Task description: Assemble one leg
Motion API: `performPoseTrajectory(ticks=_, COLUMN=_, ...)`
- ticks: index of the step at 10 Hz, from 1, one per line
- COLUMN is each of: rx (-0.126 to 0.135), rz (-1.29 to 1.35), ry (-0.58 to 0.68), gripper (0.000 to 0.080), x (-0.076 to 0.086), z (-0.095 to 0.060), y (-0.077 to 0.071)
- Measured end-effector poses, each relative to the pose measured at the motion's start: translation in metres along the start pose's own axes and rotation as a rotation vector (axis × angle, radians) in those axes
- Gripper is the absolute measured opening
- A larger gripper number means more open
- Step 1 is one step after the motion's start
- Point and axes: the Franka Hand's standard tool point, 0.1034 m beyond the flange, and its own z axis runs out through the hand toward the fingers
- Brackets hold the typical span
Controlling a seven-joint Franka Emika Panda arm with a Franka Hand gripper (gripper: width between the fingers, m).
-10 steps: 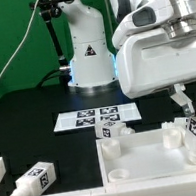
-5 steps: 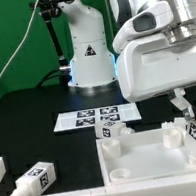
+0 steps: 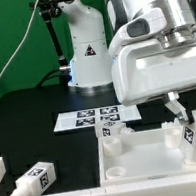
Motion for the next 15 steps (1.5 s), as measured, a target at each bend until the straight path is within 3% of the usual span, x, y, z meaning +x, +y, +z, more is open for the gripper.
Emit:
performPoseTrajectory(ticks=3, rx=-0.011, rz=0.000, ry=0.051, gripper=0.0284, x=-0.007, z=0.000, y=0.000)
performPoseTrajectory(ticks=5, rx=-0.011, rz=0.000, ry=0.050, gripper=0.0560, x=-0.007, z=0.000, y=0.000)
performPoseTrajectory(ticks=6, rx=-0.011, rz=-0.003, ry=0.044, gripper=0.0560, x=-0.005, z=-0.001, y=0.001)
performPoseTrajectory(ticks=7, rx=-0.013, rz=-0.012, ry=0.032, gripper=0.0634, x=0.006, z=-0.009, y=0.005)
performPoseTrajectory(ticks=9, rx=-0.002, rz=-0.021, ry=-0.020, gripper=0.0646, x=0.023, z=-0.029, y=0.004)
performPoseTrajectory(ticks=11, rx=-0.002, rz=-0.020, ry=-0.019, gripper=0.0649, x=0.020, z=-0.026, y=0.004)
performPoseTrajectory(ticks=13, rx=0.038, rz=-0.012, ry=-0.186, gripper=0.0649, x=0.016, z=-0.024, y=-0.005)
performPoseTrajectory(ticks=15, rx=0.043, rz=0.043, ry=-0.331, gripper=0.0649, x=0.012, z=-0.023, y=-0.004)
